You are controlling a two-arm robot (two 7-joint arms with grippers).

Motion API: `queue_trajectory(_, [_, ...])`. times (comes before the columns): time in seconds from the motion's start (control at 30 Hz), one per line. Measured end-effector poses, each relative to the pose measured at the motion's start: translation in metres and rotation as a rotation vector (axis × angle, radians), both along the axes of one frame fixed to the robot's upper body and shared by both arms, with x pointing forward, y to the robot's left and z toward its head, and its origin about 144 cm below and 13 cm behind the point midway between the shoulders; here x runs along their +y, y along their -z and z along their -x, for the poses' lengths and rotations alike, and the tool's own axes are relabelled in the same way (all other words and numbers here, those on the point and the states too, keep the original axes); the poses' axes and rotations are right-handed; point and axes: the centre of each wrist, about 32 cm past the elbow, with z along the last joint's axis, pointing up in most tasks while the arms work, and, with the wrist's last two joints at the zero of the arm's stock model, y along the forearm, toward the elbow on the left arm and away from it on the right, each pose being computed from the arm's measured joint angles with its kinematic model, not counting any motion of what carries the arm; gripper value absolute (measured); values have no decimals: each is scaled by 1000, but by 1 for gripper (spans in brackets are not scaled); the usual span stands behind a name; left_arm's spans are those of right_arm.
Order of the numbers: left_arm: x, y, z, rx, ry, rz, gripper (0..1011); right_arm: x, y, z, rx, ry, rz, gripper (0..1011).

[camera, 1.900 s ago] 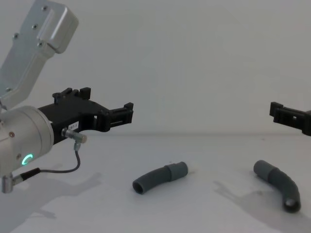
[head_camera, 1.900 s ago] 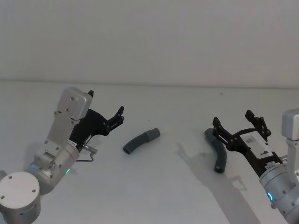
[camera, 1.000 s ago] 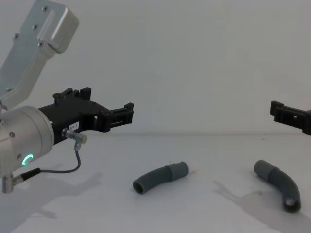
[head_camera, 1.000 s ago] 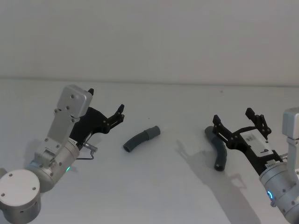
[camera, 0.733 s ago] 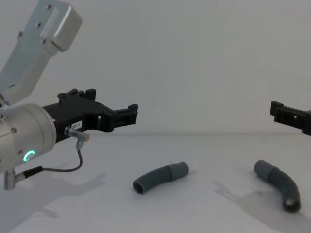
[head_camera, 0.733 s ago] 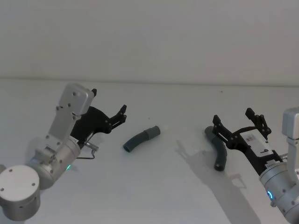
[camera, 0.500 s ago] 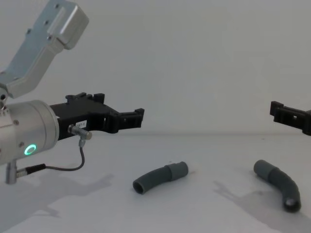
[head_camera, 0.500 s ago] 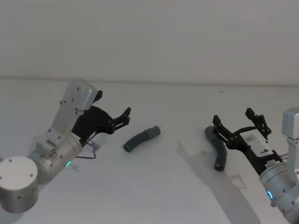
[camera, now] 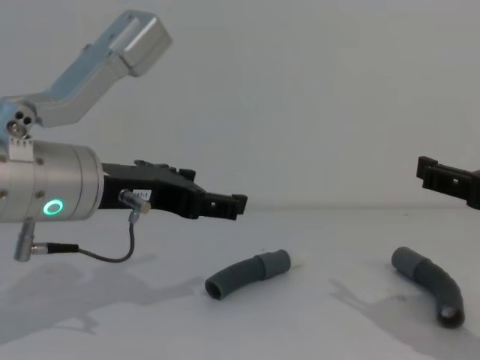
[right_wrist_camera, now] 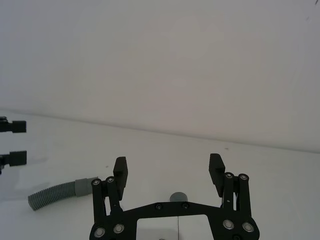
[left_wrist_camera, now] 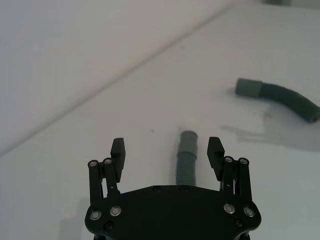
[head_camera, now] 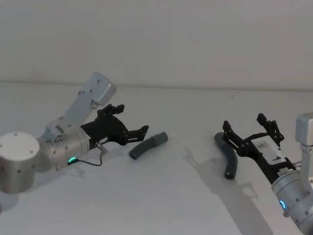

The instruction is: Use both hands to pick up one end of the pipe from the table, align the ends, and insert them.

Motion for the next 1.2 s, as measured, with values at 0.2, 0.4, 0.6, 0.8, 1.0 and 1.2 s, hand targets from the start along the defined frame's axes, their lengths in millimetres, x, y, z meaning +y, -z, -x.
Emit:
queue_trajectory(0.2, [0, -10, -17, 57, 69, -63, 1001, 0, 0, 0, 0, 0, 0, 1000])
queue_trajectory(0.4, [-1, -17, -32, 83, 113, -121, 1001, 0, 0, 0, 0, 0, 0, 1000])
queue_trajectory(0.6, [-4, -21, -43, 91, 145, -165, 1001, 0, 0, 0, 0, 0, 0, 1000])
queue_trajectory(0.8, [-8, -22, -52, 94, 170, -204, 1001, 0, 0, 0, 0, 0, 0, 1000])
queue_trajectory(1.0, [-14, -20, -57, 97, 188, -233, 1001, 0, 0, 0, 0, 0, 0, 1000])
queue_trajectory(1.2, [-18, -17, -61, 99, 196, -251, 1001, 0, 0, 0, 0, 0, 0, 1000])
